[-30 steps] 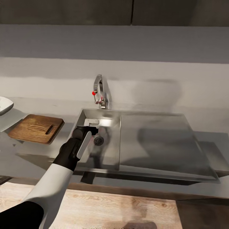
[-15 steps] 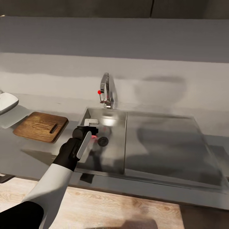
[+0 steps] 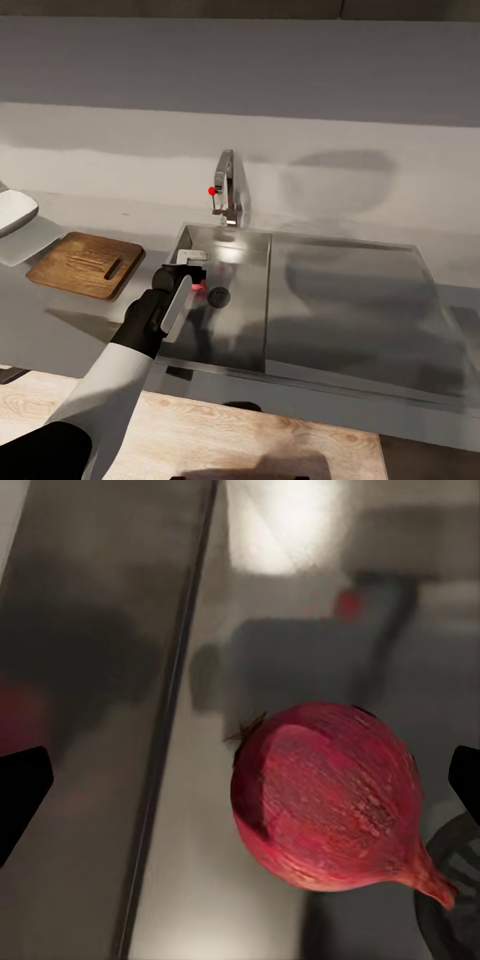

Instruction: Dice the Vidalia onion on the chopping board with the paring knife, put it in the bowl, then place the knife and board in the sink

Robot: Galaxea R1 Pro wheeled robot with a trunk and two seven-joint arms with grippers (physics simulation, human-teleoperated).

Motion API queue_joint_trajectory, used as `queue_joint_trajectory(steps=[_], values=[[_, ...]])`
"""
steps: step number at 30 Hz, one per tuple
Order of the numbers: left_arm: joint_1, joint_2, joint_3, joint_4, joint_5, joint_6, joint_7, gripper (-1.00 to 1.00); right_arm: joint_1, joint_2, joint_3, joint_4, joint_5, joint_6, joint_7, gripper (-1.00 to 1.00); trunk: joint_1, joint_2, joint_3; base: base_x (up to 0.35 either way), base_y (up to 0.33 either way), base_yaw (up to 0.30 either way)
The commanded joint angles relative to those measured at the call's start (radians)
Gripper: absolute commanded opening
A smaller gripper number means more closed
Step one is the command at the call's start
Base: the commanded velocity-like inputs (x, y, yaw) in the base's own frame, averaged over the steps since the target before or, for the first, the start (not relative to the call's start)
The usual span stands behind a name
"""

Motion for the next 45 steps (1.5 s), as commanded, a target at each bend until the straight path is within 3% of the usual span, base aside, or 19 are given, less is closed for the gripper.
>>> queue_joint_trajectory(steps=[1,29,45], values=[[-0.001,0.0,-0.001,0.001,0.008,0.003,0.01,1.0,0.0,0.0,0.009,0.001,-0.009,-0.003,-0.003,1.0,0.001,-0.001,-0.002,0.072,0.0,0.001],[-0.001,-0.002,-0.003,0.025,0.008,0.003,0.009,1.0,0.0,-0.003,0.009,0.001,-0.009,-0.003,-0.003,1.0,0.001,-0.001,0.006,0.006,-0.045,-0.053],[-0.001,-0.001,-0.003,0.026,0.008,0.003,0.009,1.0,0.0,-0.003,0.009,0.001,-0.009,-0.003,-0.003,1.0,0.001,-0.001,0.003,0.0,0.0,0.064]])
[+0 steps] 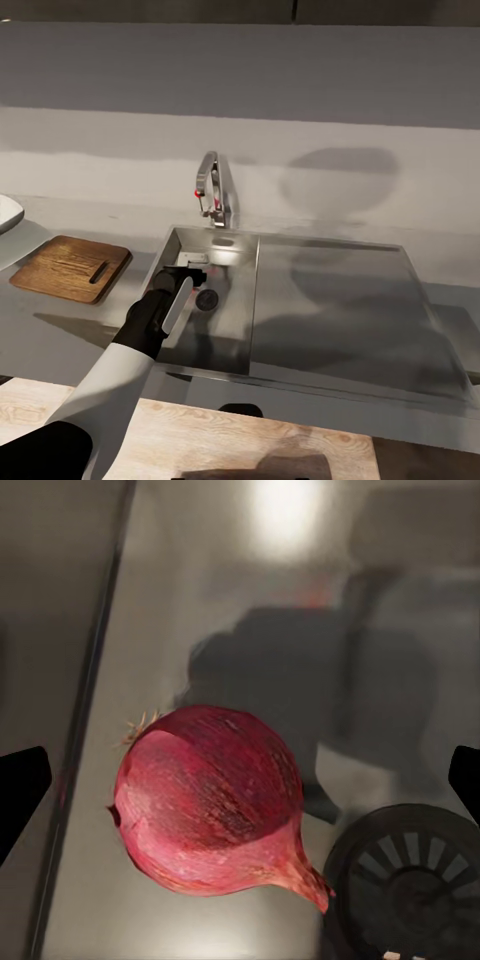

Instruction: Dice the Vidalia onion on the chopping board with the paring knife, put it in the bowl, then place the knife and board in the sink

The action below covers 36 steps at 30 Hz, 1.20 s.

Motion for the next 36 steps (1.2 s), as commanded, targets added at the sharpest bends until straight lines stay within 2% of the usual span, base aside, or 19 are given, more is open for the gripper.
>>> queue_joint_trajectory(steps=[1,8,36], values=[[-0.001,0.0,-0.002,-0.001,0.011,0.002,0.01,1.0,0.0,0.0,0.008,0.0,-0.009,-0.003,-0.003,1.0,0.0,-0.001,-0.001,0.0,0.0,0.009],[-0.001,0.0,-0.002,-0.001,0.011,0.002,0.01,1.0,0.0,0.0,0.008,0.0,-0.009,-0.003,-0.003,1.0,0.0,-0.001,-0.005,0.0,0.0,0.002],[-0.001,0.003,0.0,-0.004,0.01,0.002,0.011,1.0,0.0,0.001,0.008,0.0,-0.009,-0.004,-0.003,1.0,0.0,-0.001,-0.047,0.0,0.0,0.0]])
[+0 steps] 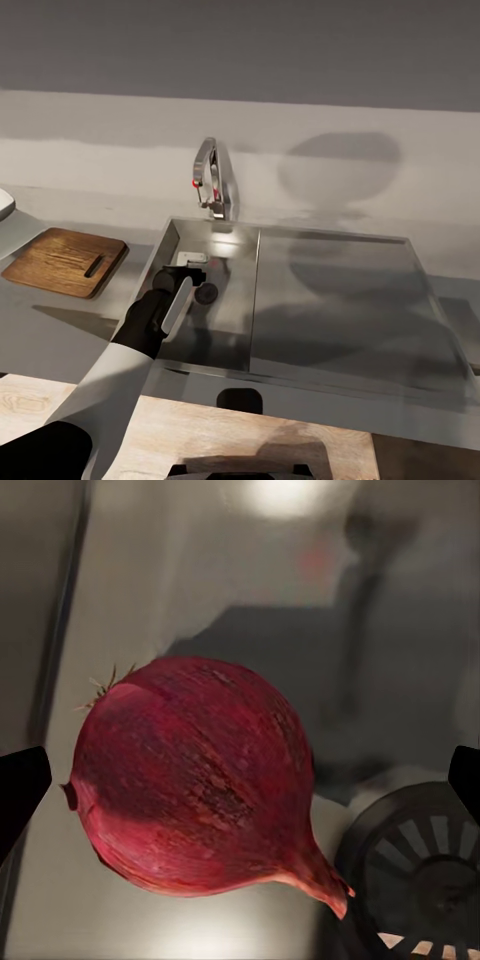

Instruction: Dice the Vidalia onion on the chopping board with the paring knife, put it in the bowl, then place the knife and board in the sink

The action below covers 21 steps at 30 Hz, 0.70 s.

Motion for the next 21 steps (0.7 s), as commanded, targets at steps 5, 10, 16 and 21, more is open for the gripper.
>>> queue_joint_trajectory(steps=[5,10,16,21], values=[[-0.001,0.0,-0.002,-0.007,0.01,0.002,0.01,1.0,0.0,0.0,0.008,0.0,-0.009,-0.004,-0.003,1.0,0.0,-0.001,-0.002,0.0,0.0,0.0],[-0.001,-0.001,-0.002,-0.007,0.01,0.002,0.01,1.0,0.0,0.0,0.008,0.0,-0.009,-0.004,-0.003,1.0,0.0,-0.001,-0.002,0.0,0.0,0.0],[-0.001,-0.001,-0.002,-0.008,0.01,0.002,0.01,1.0,0.0,0.0,0.008,0.001,-0.009,-0.003,-0.003,1.0,0.0,-0.001,-0.005,0.0,0.0,0.0],[-0.001,0.0,-0.002,-0.004,0.01,0.002,0.01,1.0,0.0,0.0,0.008,0.001,-0.009,-0.003,-0.003,1.0,0.0,-0.001,-0.009,0.0,0.0,0.0]])
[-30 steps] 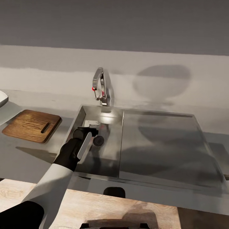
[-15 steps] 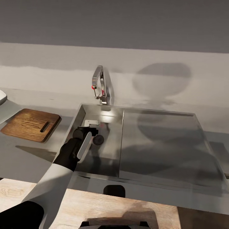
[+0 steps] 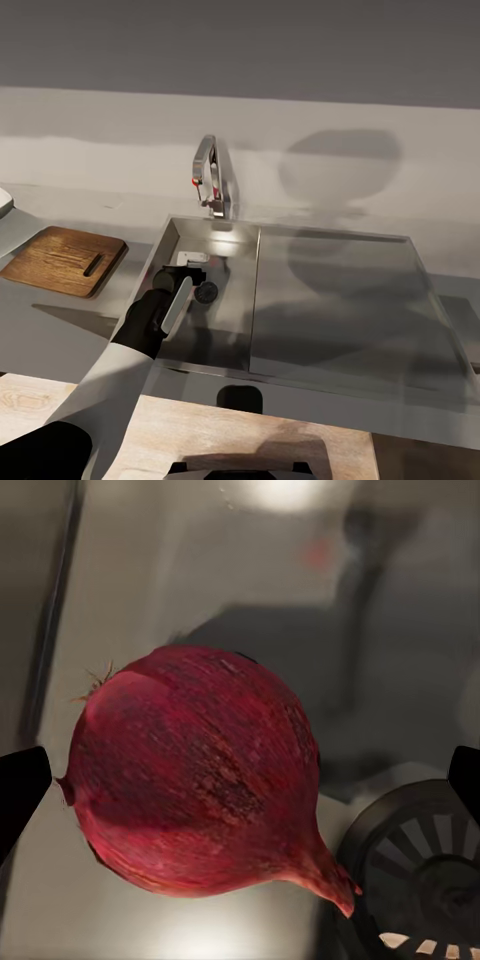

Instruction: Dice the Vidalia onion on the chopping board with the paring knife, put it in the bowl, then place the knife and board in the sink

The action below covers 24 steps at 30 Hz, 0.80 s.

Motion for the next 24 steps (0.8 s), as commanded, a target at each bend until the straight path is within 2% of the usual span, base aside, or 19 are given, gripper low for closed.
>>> queue_joint_trajectory(steps=[1,24], values=[[-0.001,0.0,-0.002,0.0,0.01,0.002,0.01,1.0,0.0,0.0,0.008,0.0,-0.009,-0.003,-0.003,1.0,0.0,-0.001,-0.002,0.0,0.0,0.0],[-0.001,0.001,-0.002,0.005,0.01,0.002,0.01,1.0,0.0,0.001,0.008,0.0,-0.009,-0.004,-0.003,1.0,0.0,-0.001,-0.014,0.0,0.0,0.0]])
